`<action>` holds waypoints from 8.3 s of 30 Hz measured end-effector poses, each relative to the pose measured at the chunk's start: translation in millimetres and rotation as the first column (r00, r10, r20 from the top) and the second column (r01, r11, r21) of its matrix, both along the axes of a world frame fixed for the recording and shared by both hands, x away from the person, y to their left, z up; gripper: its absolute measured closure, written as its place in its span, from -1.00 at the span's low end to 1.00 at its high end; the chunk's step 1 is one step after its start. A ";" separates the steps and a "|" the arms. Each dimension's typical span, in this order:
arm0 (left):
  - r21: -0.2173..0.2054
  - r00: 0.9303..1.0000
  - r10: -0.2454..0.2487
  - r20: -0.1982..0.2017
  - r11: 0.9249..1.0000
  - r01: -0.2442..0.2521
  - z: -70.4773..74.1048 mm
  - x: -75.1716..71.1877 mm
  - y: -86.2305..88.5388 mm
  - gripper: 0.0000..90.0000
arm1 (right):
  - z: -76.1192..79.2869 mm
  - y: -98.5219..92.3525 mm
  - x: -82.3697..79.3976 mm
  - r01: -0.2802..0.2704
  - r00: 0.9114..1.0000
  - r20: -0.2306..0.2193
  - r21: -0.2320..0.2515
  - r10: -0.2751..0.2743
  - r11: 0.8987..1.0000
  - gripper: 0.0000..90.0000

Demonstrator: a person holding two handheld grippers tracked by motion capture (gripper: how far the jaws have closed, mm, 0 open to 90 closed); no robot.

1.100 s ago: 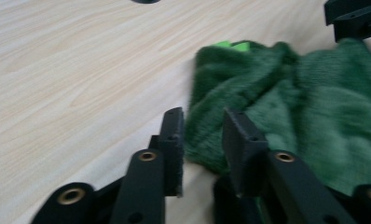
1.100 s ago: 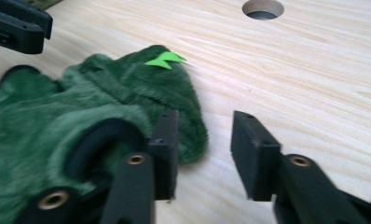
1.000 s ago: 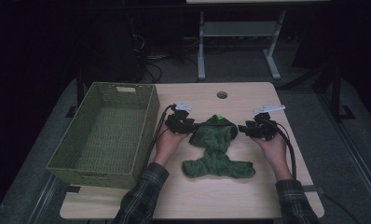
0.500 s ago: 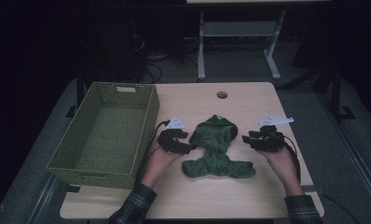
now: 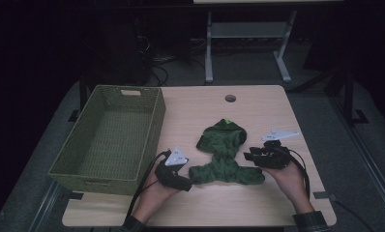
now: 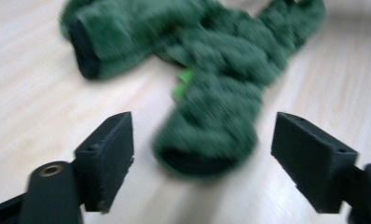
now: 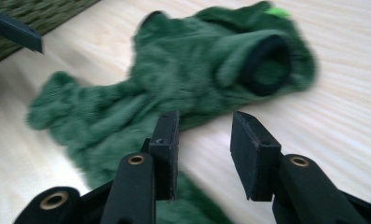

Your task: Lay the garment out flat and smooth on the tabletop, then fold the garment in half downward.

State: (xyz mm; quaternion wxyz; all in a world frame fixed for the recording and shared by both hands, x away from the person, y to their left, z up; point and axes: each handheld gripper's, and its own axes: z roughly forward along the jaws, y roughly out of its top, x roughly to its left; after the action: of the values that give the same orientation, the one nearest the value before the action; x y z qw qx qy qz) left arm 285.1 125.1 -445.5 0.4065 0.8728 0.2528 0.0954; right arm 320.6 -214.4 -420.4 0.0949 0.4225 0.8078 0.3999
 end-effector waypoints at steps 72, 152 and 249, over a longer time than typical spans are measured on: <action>0.068 1.000 -0.019 0.002 0.998 0.019 -31.8 -27.5 17.8 -0.70 | -30.1 159.2 -34.1 -0.346 0.937 0.038 -0.031 0.347 0.938 0.91; 0.069 1.000 -0.011 -0.001 0.998 0.011 -31.6 -25.2 16.4 -0.70 | -12.8 0.7 -25.6 -0.040 0.997 0.063 -0.025 0.042 0.999 0.74; 0.066 1.000 -0.005 0.001 0.998 0.005 -31.7 -23.2 14.5 -0.69 | 9.0 21.2 -27.4 -0.361 0.918 0.178 0.006 0.355 0.932 0.88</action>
State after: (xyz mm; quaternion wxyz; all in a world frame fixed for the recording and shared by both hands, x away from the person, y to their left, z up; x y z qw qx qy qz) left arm 261.9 139.5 -477.2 0.3778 0.8863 0.2473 0.1034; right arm 293.1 -193.2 -411.4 0.0819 0.2330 0.8521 0.4614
